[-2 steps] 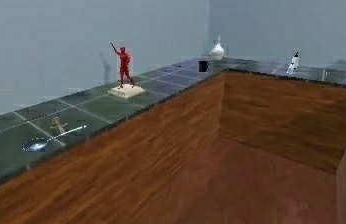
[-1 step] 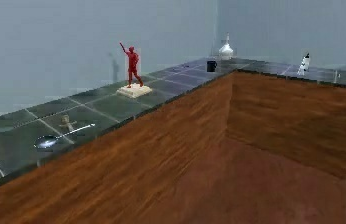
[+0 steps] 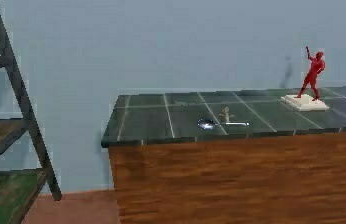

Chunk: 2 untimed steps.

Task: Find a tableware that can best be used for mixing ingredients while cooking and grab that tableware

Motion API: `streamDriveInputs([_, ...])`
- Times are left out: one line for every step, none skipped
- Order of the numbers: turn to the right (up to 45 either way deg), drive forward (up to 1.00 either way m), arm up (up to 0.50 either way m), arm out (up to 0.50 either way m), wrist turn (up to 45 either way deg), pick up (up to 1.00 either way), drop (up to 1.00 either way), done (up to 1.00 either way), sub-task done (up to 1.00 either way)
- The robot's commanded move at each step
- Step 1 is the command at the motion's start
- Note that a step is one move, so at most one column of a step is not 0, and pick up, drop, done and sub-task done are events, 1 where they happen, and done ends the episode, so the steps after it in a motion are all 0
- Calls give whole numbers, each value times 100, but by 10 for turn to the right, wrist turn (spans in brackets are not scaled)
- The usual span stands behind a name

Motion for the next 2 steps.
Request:
streamDriveInputs([-450,0,0,0,0,0,0,0,0])
streamDriveInputs([-450,0,0,0,0,0,0,0,0])
